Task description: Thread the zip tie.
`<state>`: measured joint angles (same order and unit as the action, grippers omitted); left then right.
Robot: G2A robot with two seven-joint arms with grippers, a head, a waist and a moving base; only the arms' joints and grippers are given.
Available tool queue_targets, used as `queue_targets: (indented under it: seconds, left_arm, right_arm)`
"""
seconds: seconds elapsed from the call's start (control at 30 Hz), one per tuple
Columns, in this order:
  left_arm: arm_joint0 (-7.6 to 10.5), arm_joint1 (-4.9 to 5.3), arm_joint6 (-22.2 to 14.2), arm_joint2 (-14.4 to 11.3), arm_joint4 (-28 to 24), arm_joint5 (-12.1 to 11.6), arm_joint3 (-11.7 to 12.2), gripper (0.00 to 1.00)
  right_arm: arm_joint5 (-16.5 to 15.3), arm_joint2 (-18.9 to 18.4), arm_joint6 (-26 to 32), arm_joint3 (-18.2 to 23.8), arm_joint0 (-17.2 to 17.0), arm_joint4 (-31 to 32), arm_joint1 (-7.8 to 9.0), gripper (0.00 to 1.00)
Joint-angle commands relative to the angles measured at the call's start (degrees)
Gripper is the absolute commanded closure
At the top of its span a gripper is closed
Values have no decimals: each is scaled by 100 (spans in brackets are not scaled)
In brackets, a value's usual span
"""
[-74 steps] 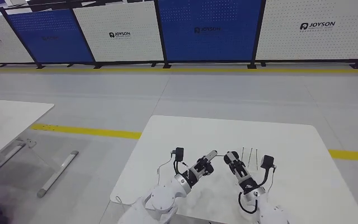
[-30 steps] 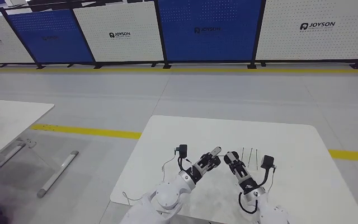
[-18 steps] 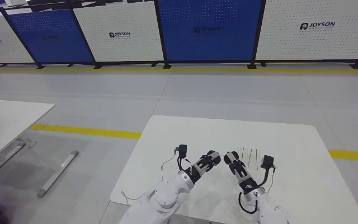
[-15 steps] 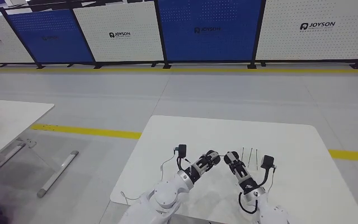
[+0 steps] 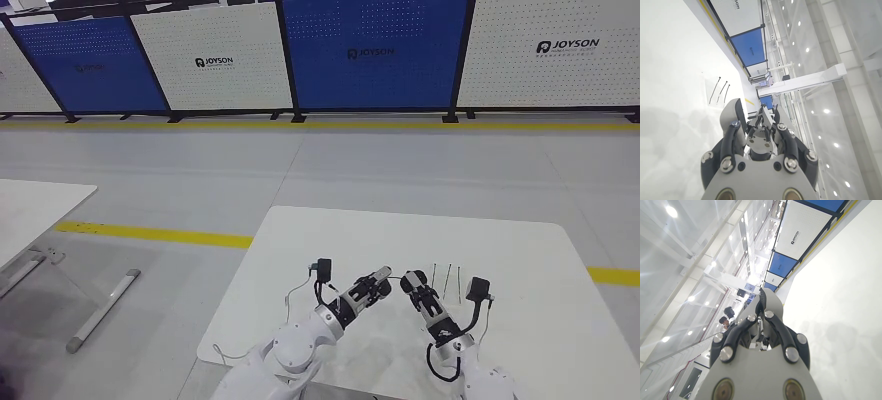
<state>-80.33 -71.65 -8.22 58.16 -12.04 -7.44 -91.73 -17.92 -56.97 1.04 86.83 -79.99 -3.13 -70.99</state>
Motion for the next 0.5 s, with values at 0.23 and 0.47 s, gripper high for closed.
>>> queue_targets:
  seconds: [0.23,0.47]
  left_arm:
    - [-18,4,-81,27,11,-35,9,100]
    - [-9,-4,-96,11,22,-44,-12,100]
  right_arm:
    - [0,0,0,0,0,0,0,100]
    - [0,0,0,0,0,0,0,100]
